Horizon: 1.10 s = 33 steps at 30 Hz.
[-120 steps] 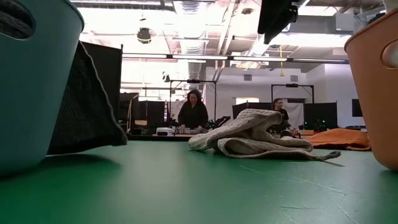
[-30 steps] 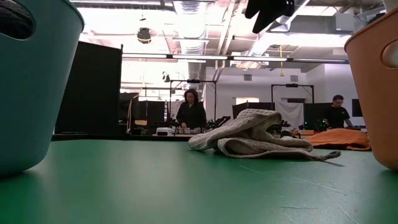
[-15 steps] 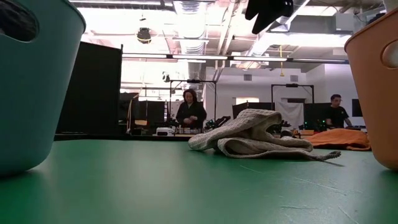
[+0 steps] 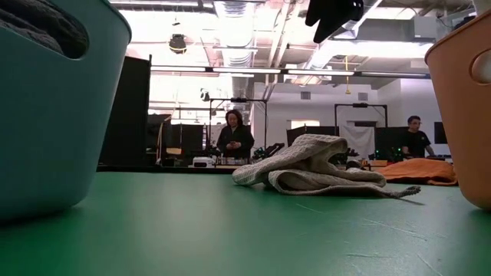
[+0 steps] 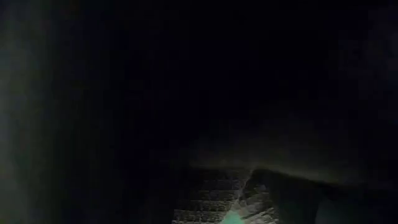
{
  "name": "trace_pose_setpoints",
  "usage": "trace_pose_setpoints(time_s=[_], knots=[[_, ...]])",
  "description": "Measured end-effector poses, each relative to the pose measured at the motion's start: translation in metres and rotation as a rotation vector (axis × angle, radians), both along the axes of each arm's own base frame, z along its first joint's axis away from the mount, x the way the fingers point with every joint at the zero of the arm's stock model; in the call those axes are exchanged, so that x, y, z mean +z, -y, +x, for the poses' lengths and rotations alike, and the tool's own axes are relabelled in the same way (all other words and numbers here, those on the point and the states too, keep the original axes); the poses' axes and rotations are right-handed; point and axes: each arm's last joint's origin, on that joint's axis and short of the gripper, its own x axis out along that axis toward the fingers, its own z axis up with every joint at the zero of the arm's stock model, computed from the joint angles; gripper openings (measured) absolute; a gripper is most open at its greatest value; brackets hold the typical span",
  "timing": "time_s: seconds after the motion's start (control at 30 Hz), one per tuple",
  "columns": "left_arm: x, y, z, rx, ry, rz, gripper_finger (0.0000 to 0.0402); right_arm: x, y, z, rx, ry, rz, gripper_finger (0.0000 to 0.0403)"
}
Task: Sort towels by color in basket
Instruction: Put the gray towel into the green bin
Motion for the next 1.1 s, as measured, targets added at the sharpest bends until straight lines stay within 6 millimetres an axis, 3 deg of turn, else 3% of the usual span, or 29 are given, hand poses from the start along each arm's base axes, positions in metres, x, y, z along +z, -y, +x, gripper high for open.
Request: trace_pose_setpoints(time_s=[0.3,0.47,0.63,0.83,1.1], knots=[[0.062,-0.030,-0.025,0.169,0.128,-0.174,0.0205,0.000,0.000,0.000,0.006,0.001,-0.003,0.0265],[0.087,-0.055,-0.041,0.315,0.286,-0.158,0.0201,0.000,0.000,0.001,0.005,0.008,0.000,0.0265],[0.086,-0.073,-0.053,0.421,0.330,0.013,0.0187,0.001,-0.002,0.001,-0.001,0.016,0.009,0.0265],[0.067,-0.085,-0.058,0.368,0.243,0.305,0.0176,0.001,-0.002,0.001,-0.016,0.022,0.020,0.0265],[0.071,-0.103,-0.061,0.403,0.268,0.370,0.0175,0.001,-0.002,0.001,-0.016,0.021,0.021,0.0265]])
